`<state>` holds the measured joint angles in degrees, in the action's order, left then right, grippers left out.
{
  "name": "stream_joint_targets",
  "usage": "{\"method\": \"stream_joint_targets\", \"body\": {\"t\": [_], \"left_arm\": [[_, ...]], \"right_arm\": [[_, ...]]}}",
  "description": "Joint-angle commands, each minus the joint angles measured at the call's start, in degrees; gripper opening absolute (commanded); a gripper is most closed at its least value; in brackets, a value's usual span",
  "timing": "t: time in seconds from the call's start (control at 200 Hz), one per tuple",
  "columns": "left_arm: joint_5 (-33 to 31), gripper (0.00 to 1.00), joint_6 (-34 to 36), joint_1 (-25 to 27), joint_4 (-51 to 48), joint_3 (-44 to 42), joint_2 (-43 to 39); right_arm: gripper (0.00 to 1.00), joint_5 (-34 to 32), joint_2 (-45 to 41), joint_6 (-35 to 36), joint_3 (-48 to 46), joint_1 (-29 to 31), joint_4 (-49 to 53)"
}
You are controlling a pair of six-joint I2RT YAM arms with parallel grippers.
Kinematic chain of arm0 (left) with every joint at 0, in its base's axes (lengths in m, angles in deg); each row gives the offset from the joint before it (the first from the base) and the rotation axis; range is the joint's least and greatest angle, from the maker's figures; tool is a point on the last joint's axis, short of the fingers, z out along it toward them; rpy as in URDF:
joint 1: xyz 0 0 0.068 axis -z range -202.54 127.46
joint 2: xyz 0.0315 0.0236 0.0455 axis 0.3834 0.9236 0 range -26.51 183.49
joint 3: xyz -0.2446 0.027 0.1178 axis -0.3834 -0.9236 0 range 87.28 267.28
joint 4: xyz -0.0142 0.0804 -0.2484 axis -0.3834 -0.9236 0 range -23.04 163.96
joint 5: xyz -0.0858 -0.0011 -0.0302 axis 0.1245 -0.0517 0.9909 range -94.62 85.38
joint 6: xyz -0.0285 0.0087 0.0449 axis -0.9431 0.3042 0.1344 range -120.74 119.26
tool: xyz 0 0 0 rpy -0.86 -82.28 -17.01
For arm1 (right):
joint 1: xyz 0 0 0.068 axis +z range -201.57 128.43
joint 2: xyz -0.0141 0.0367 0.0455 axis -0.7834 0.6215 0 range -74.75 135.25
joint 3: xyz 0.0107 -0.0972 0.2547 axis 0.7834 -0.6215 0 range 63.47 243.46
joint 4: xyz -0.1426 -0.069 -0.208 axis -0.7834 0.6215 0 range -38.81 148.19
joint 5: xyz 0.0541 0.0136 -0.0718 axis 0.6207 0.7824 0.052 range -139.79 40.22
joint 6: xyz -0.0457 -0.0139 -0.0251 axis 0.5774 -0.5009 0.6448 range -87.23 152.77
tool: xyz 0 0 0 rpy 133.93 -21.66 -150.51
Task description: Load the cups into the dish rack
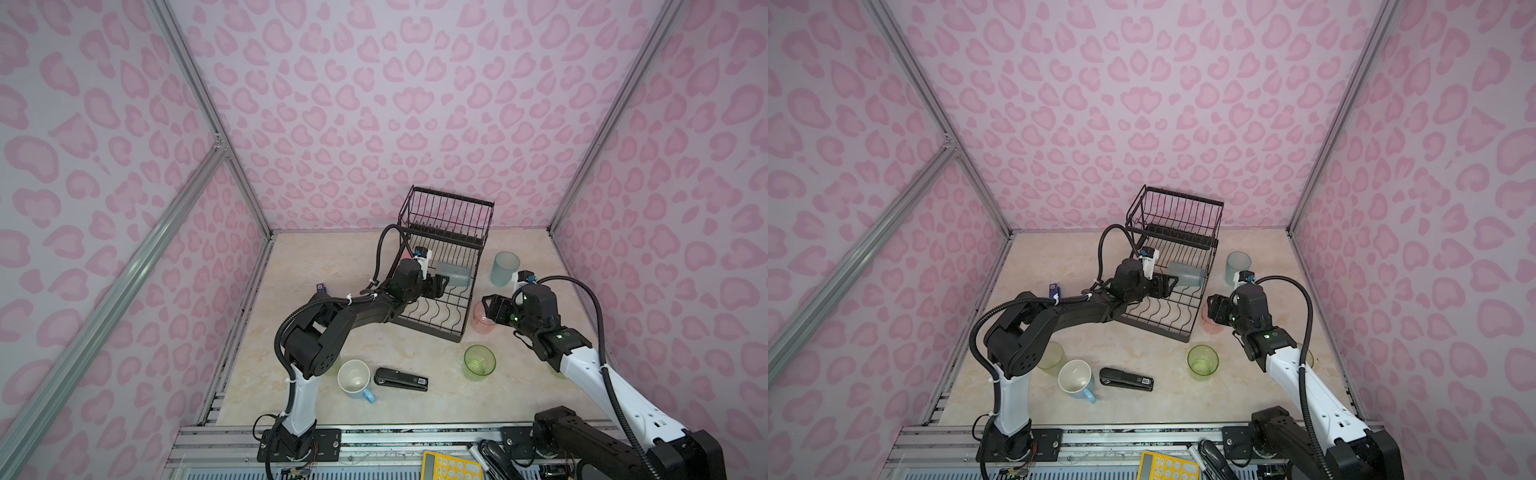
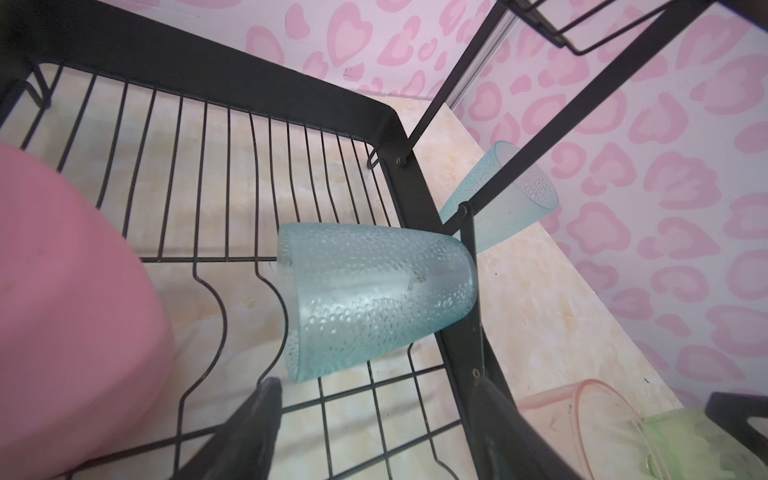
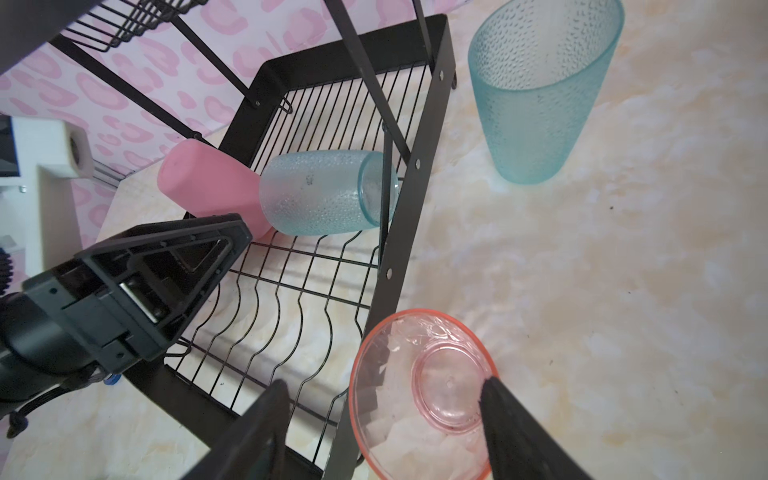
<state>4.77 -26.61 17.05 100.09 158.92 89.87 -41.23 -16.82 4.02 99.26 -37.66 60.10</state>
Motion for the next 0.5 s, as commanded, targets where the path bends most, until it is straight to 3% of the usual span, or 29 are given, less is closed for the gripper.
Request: {"method": "stream_joint_targets", "body": {"t": [0.0,0.3,0.495], "left_arm": [[0.95,0.74,0.21,-0.29,-1.04,1.39,1.43],[2.18,0.74,0.03,-1.11,-2.18,3.50,3.46],[6.97,0.74,0.20,-1.70,-3.20,5.09,5.12]], "right_arm": [[0.72,-0.49,-0.22,0.80,-0.46,0.01,-1.43],[0.72,-0.25,-0.80,0.92,-1.07,0.00,-2.05],[0.72,-0.08,-0.29,1.24,-0.84,0.06,-1.71]]}}
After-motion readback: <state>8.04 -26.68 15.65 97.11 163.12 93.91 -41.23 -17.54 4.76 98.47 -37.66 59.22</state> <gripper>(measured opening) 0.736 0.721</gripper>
